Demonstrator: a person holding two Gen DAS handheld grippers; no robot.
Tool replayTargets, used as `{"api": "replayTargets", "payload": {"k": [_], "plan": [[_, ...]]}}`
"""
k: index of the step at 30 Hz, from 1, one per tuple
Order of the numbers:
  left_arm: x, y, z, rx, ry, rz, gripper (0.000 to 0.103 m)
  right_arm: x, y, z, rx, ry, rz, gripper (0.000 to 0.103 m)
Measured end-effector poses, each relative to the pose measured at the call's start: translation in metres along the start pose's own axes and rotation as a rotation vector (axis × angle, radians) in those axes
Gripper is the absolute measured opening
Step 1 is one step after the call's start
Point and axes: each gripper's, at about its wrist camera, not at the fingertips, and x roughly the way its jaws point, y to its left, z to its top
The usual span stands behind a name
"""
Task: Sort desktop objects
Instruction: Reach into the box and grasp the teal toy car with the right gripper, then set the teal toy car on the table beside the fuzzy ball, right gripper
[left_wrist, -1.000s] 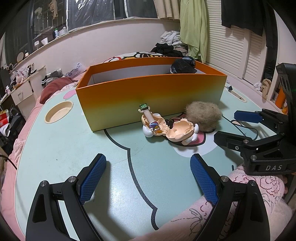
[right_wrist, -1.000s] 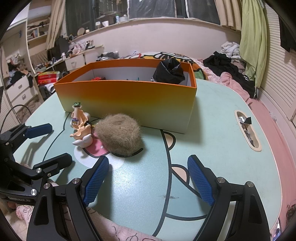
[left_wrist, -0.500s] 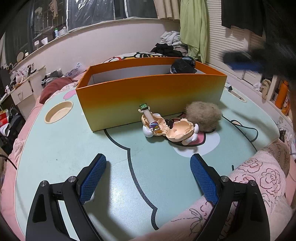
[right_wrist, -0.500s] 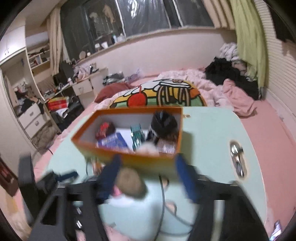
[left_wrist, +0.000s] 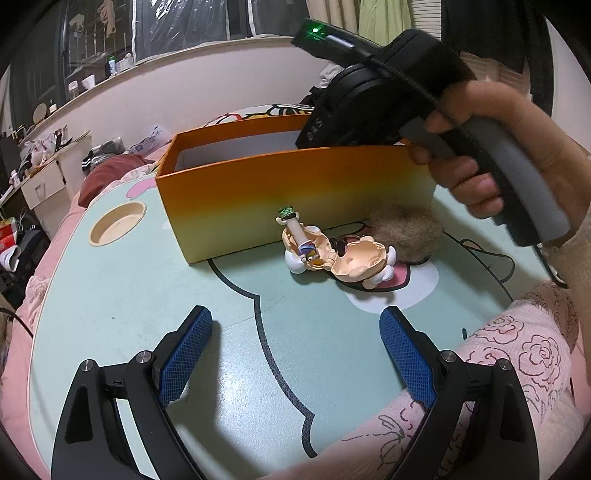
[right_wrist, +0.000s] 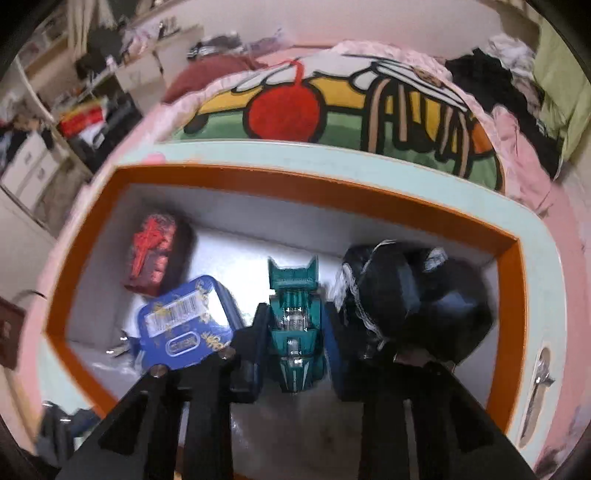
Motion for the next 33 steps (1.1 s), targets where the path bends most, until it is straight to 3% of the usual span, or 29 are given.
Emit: {"api": "replayTargets", "payload": {"k": [3,8,10,12,16,18,22,26,27,29,33], "plan": [[0.0,0.0,0.0,0.0,0.0,0.0,0.092,-0.011,-0.002,-0.007,0.024,-0.087,0.058,0.025],[0.001,-0.001,0.001,0.0,0.0,-0.002,0.092,-0.091,-0.019,-0.035,0.1,-0.398,0.151,0.025],[0.002,-0.002,0.001,0.0,0.0,-0.002,0.092,-0.115,-0.025,-0.05,0.114,-0.441,0.175,0.025],[0.002,-0.002,0.002,0.0,0.0,-0.002,0.092,-0.134,-0.03,-0.071,0.116,-0.433,0.177,0.025],[0.002,-0.002,0.002,0.0,0.0,-0.002,0.092,-0.131,-0.038,-0.119,0.092,-0.29,0.21,0.025],[0.002,-0.002,0.001,0.0,0.0,-0.002,0.092,-0.117,-0.044,-0.14,0.1,-0.23,0.172,0.025],[0.002,-0.002,0.001,0.001,0.0,-0.003,0.092,-0.071,-0.057,-0.145,0.141,-0.124,0.109,0.025],[0.002,-0.003,0.001,0.001,-0.002,-0.002,0.092,-0.056,-0.047,-0.132,0.129,-0.186,0.048,0.03],[0.002,-0.003,0.001,0.002,-0.002,-0.001,0.092,-0.055,-0.043,-0.127,0.121,-0.21,0.047,0.034],[0.002,-0.004,0.001,0.002,-0.002,-0.002,0.092,-0.059,-0.038,-0.126,0.137,-0.255,0.031,0.054],[0.003,-0.004,0.001,0.001,-0.002,-0.002,0.092,-0.08,-0.038,-0.15,0.14,-0.33,0.033,0.061]]}}
